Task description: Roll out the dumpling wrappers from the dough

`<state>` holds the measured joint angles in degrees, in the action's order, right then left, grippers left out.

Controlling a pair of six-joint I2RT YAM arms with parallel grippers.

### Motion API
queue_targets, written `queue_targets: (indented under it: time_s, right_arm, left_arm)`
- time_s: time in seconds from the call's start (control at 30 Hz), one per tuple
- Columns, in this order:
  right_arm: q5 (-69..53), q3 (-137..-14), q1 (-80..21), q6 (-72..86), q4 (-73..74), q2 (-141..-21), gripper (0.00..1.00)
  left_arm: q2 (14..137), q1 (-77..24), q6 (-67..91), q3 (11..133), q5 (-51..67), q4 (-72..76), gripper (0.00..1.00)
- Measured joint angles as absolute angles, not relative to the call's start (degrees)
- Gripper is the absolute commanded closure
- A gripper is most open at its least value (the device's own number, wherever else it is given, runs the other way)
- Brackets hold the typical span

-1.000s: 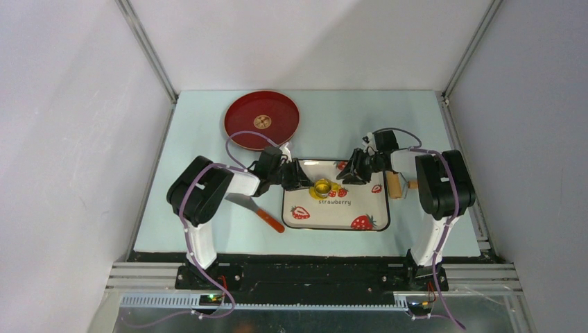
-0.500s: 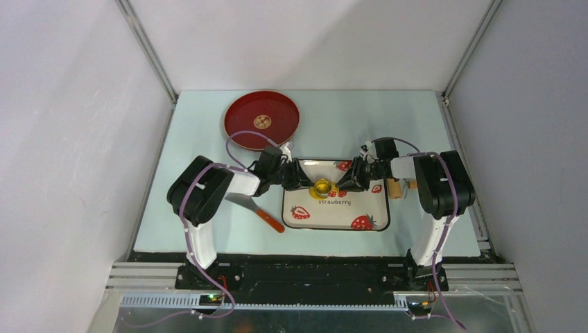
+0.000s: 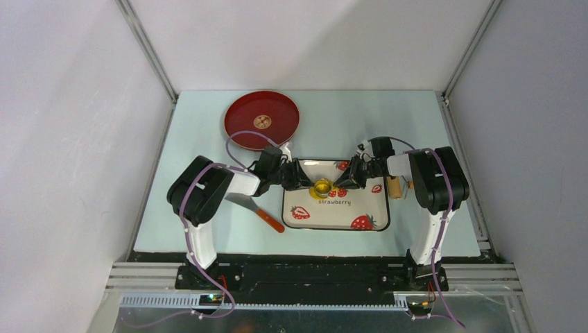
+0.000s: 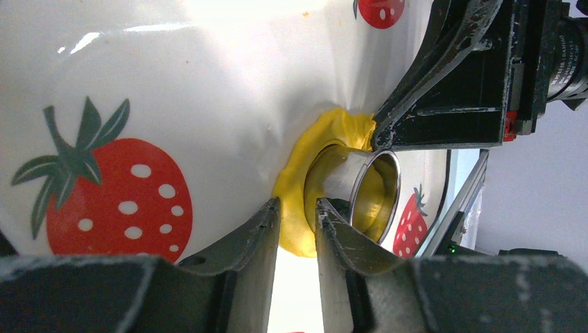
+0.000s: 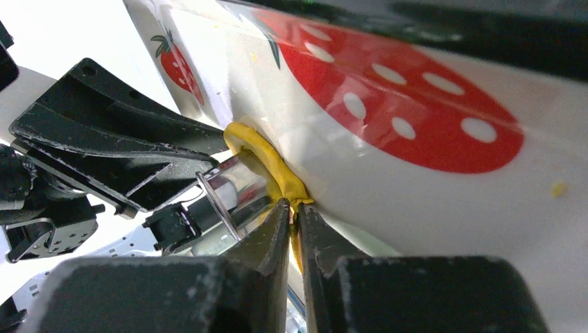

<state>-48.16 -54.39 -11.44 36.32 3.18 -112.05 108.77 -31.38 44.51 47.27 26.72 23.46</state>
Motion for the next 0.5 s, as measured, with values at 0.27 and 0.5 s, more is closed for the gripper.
queue_targets:
  time_s: [0.27,0.5]
  right_arm:
    - [-47.4,-55.8,-11.5,35.9,5.4,-112.6,0.94]
    - [-44.8,-57.8,-11.8,34.5,9.4,-112.0,0.94]
  left_arm:
    - [108.7,-31.4,44.5,47.2,26.7,23.5,0.65]
    - [107.1,-31.4,44.4,45.9,25.2,23.3,0.6]
